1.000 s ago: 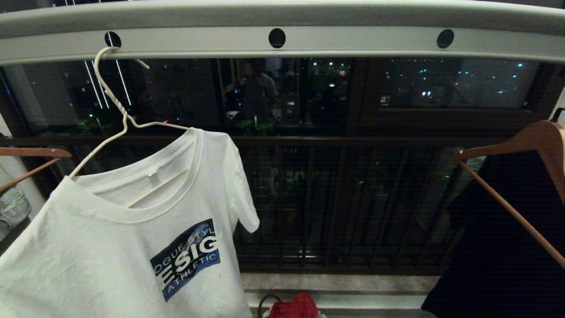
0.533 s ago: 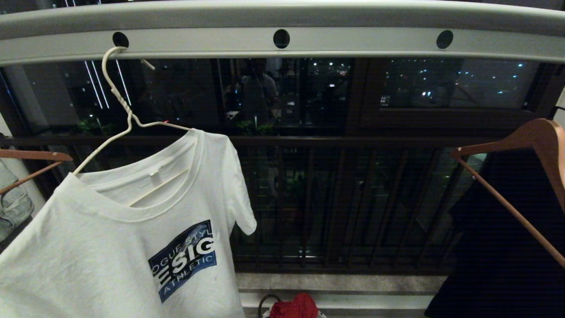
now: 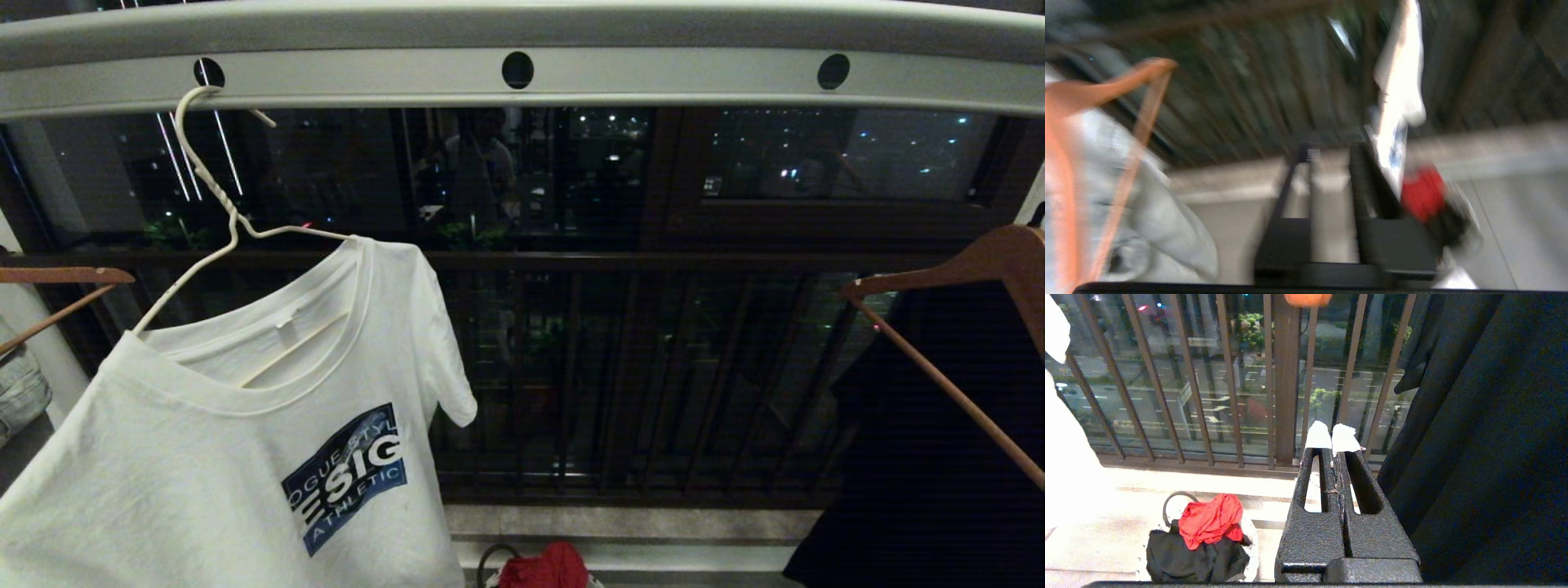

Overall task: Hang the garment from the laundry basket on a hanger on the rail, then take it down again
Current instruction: Take the clothes off the clothes rack

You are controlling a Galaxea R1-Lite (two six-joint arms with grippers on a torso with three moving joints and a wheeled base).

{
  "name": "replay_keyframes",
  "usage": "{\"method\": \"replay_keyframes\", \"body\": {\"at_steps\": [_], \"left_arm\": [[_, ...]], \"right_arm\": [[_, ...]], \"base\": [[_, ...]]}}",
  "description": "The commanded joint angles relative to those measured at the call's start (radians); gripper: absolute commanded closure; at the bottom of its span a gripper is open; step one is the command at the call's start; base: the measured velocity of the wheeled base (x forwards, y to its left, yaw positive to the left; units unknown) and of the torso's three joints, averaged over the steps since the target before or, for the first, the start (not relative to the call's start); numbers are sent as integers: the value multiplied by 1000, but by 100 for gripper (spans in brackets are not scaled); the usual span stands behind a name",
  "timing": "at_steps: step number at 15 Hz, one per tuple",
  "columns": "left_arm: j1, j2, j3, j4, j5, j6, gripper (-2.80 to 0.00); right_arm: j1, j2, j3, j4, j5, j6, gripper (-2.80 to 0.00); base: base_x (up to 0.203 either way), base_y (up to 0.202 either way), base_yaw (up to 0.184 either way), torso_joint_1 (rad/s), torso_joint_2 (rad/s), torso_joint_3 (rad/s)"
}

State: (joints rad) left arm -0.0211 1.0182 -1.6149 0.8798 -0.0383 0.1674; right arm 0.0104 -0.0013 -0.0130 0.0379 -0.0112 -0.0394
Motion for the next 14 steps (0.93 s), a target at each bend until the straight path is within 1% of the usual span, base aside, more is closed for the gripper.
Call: {"method": "replay_keyframes", "body": {"at_steps": [1,3,5,6,8,10,11,14], "left_arm": [[-9,215,-176,172,-57,11,-280],[-23,299,-255,224,-94,25,-280],[-43,354,-273,231,-112,30,-280],[-58,368,-274,227,-115,25,-280],[-60,403,-281,213,-114,20,-280],[-60,421,-277,151,-115,-16,-280],[-60,435,-276,138,-115,-31,-280],[-61,464,-273,129,-115,-44,-280]], "right_arm": [[0,1,1,0,0,-1,0],[0,1,-1,0,0,-1,0],[0,1,0,0,0,-1,0],[0,1,-1,0,0,-1,0],[0,1,0,0,0,-1,0],[0,1,0,0,0,-1,0],[0,1,1,0,0,-1,0],[0,1,0,0,0,-1,0]], "base": [[0,0,0,0,0,0],[0,0,0,0,0,0],[0,0,0,0,0,0],[0,0,0,0,0,0],[0,0,0,0,0,0],[0,0,0,0,0,0],[0,0,0,0,0,0],[0,0,0,0,0,0]]}}
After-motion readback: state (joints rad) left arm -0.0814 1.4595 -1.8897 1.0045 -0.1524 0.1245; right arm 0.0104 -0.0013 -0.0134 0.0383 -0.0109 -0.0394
